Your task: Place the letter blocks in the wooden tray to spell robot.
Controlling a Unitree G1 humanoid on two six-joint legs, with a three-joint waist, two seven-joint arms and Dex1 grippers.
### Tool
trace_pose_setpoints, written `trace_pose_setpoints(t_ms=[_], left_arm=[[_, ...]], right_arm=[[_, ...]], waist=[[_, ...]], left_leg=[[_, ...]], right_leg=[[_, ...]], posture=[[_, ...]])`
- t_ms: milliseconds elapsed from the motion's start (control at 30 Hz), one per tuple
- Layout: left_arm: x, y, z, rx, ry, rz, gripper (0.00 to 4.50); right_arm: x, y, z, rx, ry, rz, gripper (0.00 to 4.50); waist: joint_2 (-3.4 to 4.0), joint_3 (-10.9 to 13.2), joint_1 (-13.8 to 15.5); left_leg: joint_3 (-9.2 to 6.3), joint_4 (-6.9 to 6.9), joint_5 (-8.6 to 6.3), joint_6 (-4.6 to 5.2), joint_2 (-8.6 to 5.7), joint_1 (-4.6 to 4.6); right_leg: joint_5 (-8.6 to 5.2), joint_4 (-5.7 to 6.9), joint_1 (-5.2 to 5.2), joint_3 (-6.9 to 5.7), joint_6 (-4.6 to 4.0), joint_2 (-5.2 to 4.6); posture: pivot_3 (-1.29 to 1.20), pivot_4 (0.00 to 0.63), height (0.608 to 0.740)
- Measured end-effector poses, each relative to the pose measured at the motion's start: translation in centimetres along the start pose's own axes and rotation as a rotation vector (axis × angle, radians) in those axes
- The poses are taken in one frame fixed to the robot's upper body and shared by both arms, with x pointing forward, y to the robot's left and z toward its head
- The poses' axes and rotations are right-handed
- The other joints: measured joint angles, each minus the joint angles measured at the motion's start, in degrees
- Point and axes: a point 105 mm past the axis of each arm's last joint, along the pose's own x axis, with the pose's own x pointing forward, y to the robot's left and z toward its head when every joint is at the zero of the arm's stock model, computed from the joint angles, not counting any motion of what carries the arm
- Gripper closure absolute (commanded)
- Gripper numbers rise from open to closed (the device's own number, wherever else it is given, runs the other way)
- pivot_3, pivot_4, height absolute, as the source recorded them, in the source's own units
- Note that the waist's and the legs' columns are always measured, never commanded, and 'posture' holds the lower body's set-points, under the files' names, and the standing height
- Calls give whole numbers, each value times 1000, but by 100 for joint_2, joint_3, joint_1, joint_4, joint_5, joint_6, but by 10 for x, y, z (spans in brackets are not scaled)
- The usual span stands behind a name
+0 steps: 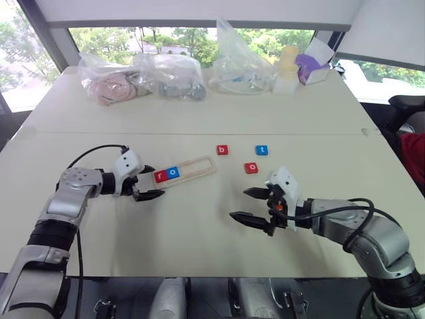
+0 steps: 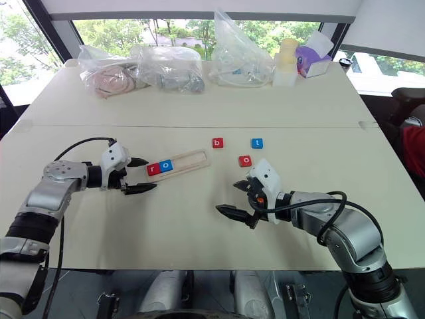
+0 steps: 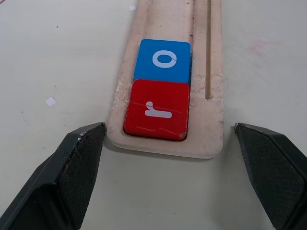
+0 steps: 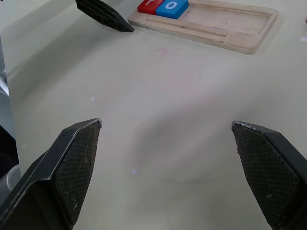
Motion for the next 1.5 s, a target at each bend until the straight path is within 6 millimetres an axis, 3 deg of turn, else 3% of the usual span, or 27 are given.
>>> trace_pose_setpoints(t_ms=[167,300,333,633,833,1000,1200,1267,1300,1500], left_arm=[[4,-1,-5,-40,-3,-6,0],[4,-2,-5,-54,-3,-29,1259],[5,-2,-5,-55,-4,-33,1365],[10,8,2,41,15,-103,1364],[23,4,21,307,50,-249,1364],[47,-10,34,305,8,-378,1364],[51,-11,35,297,19,-392,1364],[51,-11,35,294,20,-395,303],[51,-11,35,294,20,-394,16],[48,-17,32,268,19,-420,16]], right_arm=[[-2,-4,1,1,-8,-19,12],[-3,-6,2,-2,-14,-32,0],[-3,-7,3,-2,-15,-34,0],[-7,-11,3,1,-24,-66,0],[-14,-26,2,-2,-29,-139,0],[-21,-30,-3,30,-48,-208,0],[-28,-31,-6,45,-60,-270,0],[-27,-29,-4,39,-65,-268,0],[-27,-28,-4,40,-68,-269,0],[-26,-29,-3,39,-68,-272,0]], waist=[[12,-15,8],[14,-30,-2],[16,-34,1],[19,-41,15],[17,-40,14],[14,-38,8],[14,-38,-17],[13,-38,-16],[14,-38,-16],[14,-38,-25]], left_leg=[[0,10,0,0,0,12],[0,9,0,0,0,15],[-1,9,0,0,0,14],[-1,19,0,0,-1,7],[1,31,-4,7,-8,-15],[-1,33,-5,10,-9,-21],[-7,34,-5,10,-7,-15],[-8,35,-5,10,-6,-15],[-8,36,-5,10,-6,-16],[-10,35,-7,12,-3,-15]], right_leg=[[-1,0,17,-1,-1,0],[-1,0,19,-1,-1,1],[-1,0,19,-1,-1,1],[-1,1,18,-2,-1,6],[-1,-2,6,-5,0,3],[-3,-1,5,-9,5,8],[-2,4,4,-7,6,13],[-3,4,5,-7,6,13],[-3,4,5,-7,6,13],[-3,4,4,-5,6,12]], posture=[[0,150,735],[0,150,735],[0,150,735],[0,150,735],[0,150,735],[0,150,735],[0,150,735],[0,150,735],[0,150,735],[0,150,735]])
